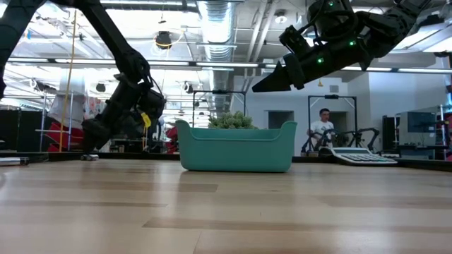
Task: Sort batteries
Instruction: Put the silver battery into the blue bin
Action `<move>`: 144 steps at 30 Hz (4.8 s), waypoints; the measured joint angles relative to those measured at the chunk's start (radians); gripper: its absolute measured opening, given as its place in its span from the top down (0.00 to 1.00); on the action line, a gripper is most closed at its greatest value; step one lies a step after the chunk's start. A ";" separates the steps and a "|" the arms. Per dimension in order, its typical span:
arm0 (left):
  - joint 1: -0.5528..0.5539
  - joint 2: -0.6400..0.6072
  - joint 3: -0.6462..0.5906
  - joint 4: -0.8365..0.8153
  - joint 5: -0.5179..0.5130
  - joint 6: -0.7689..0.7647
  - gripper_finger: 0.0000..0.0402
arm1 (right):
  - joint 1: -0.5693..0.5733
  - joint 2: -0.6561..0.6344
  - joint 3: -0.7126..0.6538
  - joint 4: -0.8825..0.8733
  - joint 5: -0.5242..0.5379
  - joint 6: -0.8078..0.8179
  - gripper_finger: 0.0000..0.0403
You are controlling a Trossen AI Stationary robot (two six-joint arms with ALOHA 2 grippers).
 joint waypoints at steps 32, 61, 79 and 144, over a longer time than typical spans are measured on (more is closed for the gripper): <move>-0.002 -0.005 0.001 -0.059 -0.031 0.008 0.18 | 0.051 0.000 0.034 -0.003 0.001 0.008 0.40; 0.046 0.186 0.167 -0.197 -0.051 0.004 0.18 | 0.046 0.000 0.034 -0.003 0.002 0.023 0.40; 0.039 0.178 0.184 -0.156 -0.004 0.113 0.18 | 0.046 0.000 0.034 -0.002 0.002 0.027 0.40; 0.183 0.178 0.468 -0.323 0.469 -0.533 0.28 | 0.037 0.000 0.034 -0.023 0.003 0.019 0.40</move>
